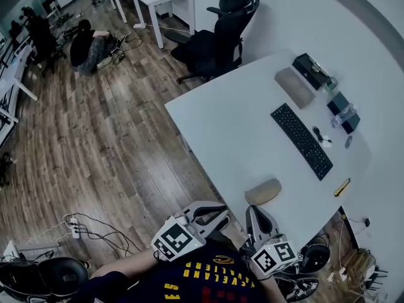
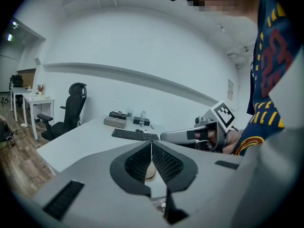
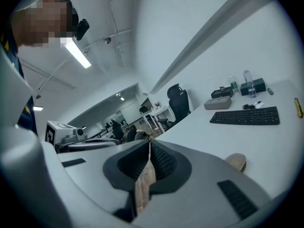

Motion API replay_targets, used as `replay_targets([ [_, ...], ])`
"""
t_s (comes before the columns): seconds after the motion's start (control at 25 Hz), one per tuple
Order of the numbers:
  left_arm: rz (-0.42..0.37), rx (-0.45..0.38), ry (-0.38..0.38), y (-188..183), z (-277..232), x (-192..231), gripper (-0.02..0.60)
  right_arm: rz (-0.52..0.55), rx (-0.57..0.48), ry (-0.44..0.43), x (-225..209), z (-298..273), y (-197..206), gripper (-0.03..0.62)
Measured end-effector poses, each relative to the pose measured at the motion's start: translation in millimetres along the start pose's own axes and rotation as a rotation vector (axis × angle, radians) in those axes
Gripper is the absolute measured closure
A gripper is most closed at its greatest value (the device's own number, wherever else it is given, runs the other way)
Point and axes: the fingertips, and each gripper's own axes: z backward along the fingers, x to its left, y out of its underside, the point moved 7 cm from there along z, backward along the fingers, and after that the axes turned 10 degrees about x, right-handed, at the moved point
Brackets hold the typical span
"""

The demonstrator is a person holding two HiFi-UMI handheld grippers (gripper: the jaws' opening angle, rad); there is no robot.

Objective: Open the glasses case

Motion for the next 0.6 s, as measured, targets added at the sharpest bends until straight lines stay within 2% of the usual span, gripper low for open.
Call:
replay_targets([
  [0.24, -0.039, 0.048, 0.009, -18, -32, 4, 0.568, -0.137, -0.034, 0.024, -47, 3, -4, 0.572],
  [0.6, -0.088, 0.128, 0.055, -32, -93, 14, 0.568, -0.315, 0.004, 0.158, -130, 13, 15, 0.572],
])
